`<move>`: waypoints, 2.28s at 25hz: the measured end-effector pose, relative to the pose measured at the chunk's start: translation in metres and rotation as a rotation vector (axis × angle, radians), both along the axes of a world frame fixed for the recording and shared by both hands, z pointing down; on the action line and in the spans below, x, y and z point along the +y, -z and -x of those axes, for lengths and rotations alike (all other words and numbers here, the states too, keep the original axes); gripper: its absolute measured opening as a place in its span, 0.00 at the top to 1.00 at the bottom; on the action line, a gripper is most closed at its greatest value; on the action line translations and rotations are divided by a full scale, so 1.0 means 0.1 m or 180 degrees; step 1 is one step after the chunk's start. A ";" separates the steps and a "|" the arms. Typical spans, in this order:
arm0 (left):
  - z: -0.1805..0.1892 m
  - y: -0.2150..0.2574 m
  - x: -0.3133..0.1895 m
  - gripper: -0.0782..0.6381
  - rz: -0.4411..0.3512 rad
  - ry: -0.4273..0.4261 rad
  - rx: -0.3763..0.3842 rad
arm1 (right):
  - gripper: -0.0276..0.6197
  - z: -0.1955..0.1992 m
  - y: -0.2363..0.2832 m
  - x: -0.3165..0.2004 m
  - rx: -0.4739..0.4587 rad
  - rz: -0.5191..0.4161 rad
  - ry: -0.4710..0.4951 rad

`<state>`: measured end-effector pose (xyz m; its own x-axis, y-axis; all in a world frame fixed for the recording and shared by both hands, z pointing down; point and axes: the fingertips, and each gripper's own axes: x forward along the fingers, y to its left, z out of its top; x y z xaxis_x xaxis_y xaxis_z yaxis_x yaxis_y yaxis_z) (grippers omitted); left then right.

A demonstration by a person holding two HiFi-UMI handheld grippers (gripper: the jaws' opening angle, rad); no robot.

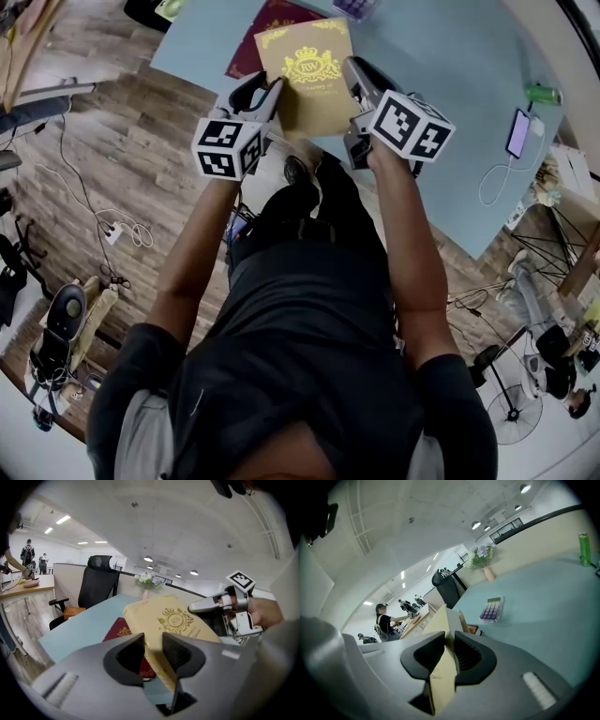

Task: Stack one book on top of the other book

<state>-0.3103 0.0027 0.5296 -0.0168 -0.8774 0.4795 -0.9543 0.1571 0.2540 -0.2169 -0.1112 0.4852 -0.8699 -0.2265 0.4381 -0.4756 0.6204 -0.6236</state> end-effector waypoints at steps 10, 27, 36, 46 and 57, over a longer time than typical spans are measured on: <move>-0.10 -0.25 -0.48 0.78 0.0051 -0.0585 -0.0397 | 0.94 0.77 -0.68 0.26 0.0319 0.0139 0.0298; 0.90 -0.61 0.46 0.59 0.0271 0.0761 0.0404 | 0.83 1.23 -0.98 0.28 0.0524 0.0214 0.1219; 0.93 -0.63 0.41 0.59 0.0162 0.0893 0.0707 | 0.83 1.26 -0.98 0.27 0.0535 0.0367 0.1240; 1.22 -0.60 0.03 0.59 0.0280 0.0565 0.0362 | 0.83 1.20 -0.98 0.15 0.0447 0.0593 0.0666; 1.35 -0.57 -0.50 0.62 0.0402 0.0180 0.0033 | 0.83 1.05 -0.95 0.01 0.0350 0.0774 0.0372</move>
